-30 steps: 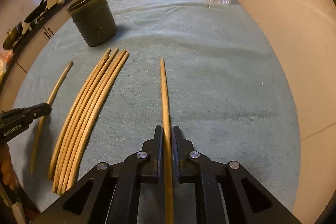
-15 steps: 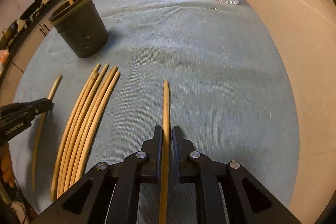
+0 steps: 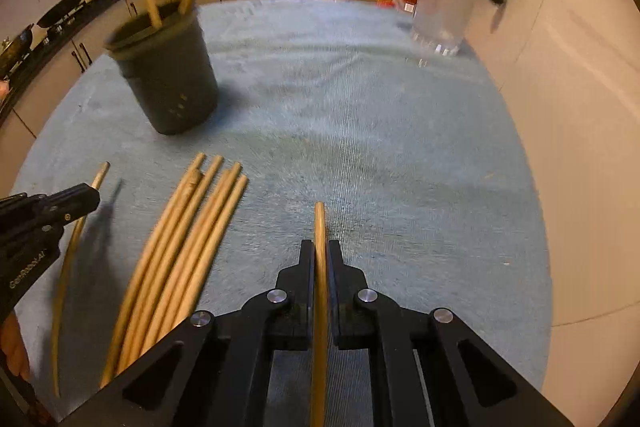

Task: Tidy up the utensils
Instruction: 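Carry the held chopsticks upright toward the grey holder cup with both tools, then lower the chopsticks into the holder cup and open both tools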

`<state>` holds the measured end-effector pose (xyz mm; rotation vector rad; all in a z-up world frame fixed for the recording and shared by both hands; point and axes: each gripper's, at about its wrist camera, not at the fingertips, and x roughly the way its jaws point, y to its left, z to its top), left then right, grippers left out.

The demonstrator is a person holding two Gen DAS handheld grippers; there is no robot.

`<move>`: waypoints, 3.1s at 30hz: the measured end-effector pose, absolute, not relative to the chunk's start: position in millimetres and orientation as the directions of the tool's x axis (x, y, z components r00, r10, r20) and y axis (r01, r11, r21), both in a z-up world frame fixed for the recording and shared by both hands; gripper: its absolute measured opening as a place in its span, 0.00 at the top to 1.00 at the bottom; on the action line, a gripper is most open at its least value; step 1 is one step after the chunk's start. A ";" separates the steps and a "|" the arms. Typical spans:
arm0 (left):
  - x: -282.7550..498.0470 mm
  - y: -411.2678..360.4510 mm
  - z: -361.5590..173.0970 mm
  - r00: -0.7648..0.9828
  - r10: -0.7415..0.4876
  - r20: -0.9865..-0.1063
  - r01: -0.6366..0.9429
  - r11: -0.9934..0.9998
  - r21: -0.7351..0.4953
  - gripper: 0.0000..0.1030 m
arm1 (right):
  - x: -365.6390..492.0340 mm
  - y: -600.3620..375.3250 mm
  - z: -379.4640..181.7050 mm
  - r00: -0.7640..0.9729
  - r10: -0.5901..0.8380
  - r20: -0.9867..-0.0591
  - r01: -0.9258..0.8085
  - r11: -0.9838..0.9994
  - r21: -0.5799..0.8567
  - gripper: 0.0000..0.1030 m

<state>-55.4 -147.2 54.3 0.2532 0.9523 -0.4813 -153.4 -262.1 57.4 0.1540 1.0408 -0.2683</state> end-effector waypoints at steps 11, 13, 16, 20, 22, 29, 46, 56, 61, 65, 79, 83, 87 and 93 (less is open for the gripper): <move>-141.7 -104.7 126.8 0.672 -0.352 -0.651 0.475 0.880 0.015 0.94 | -195.2 -214.2 117.5 0.591 -0.331 -0.736 0.325 0.933 -0.158 0.94; -156.0 -96.9 134.3 0.693 -0.350 -0.630 0.461 0.887 0.015 0.94 | -201.4 -211.2 124.6 0.607 -0.341 -0.717 0.330 0.930 -0.163 0.94; -166.6 -85.4 141.1 0.712 -0.349 -0.609 0.449 0.894 0.012 0.94 | -214.7 -204.7 134.9 0.630 -0.353 -0.692 0.335 0.927 -0.168 0.94; -180.3 -75.1 148.5 0.734 -0.344 -0.586 0.430 0.903 0.009 0.94 | -227.1 -197.9 147.1 0.653 -0.371 -0.660 0.345 0.922 -0.176 0.94; -186.0 -69.9 151.9 0.745 -0.342 -0.573 0.423 0.906 0.009 0.94 | -233.4 -195.3 152.0 0.664 -0.376 -0.647 0.350 0.920 -0.175 0.94; -202.7 -55.2 163.4 0.768 -0.347 -0.538 0.408 0.913 -0.006 0.94 | -248.7 -187.2 163.6 0.687 -0.392 -0.612 0.363 0.914 -0.180 0.94; -217.5 -49.6 180.7 0.788 -0.370 -0.492 0.412 0.911 -0.025 0.94 | -254.1 -185.5 167.2 0.697 -0.404 -0.592 0.370 0.910 -0.186 0.94; -213.6 -49.1 185.3 0.789 -0.374 -0.487 0.411 0.911 -0.032 0.94 | -245.8 -192.7 164.9 0.688 -0.399 -0.606 0.368 0.912 -0.183 0.94; -210.0 -50.0 191.4 0.791 -0.377 -0.481 0.411 0.911 -0.038 0.94 | -240.2 -196.0 161.7 0.682 -0.396 -0.614 0.366 0.912 -0.182 0.94; -206.3 -51.9 196.1 0.793 -0.382 -0.475 0.412 0.910 -0.043 0.94 | -235.1 -198.8 158.8 0.678 -0.397 -0.619 0.368 0.912 -0.182 0.94; -184.6 -62.7 223.5 0.769 -0.449 -0.454 0.456 0.884 -0.103 0.94 | -227.4 -230.1 177.2 0.752 -0.310 -0.582 0.360 0.932 -0.031 0.94; -170.7 -68.7 246.4 0.773 -0.482 -0.413 0.483 0.869 -0.110 0.94 | -223.9 -249.3 202.2 0.819 -0.231 -0.525 0.314 0.947 0.074 0.94; -151.6 -78.8 269.5 0.780 -0.505 -0.369 0.506 0.856 -0.104 0.94 | -209.5 -267.2 223.1 0.857 -0.173 -0.486 0.284 0.945 0.163 0.94; -107.8 -101.5 295.9 0.804 -0.499 -0.324 0.500 0.862 -0.086 0.94 | -179.2 -279.5 248.7 0.884 -0.151 -0.443 0.266 0.941 0.210 0.94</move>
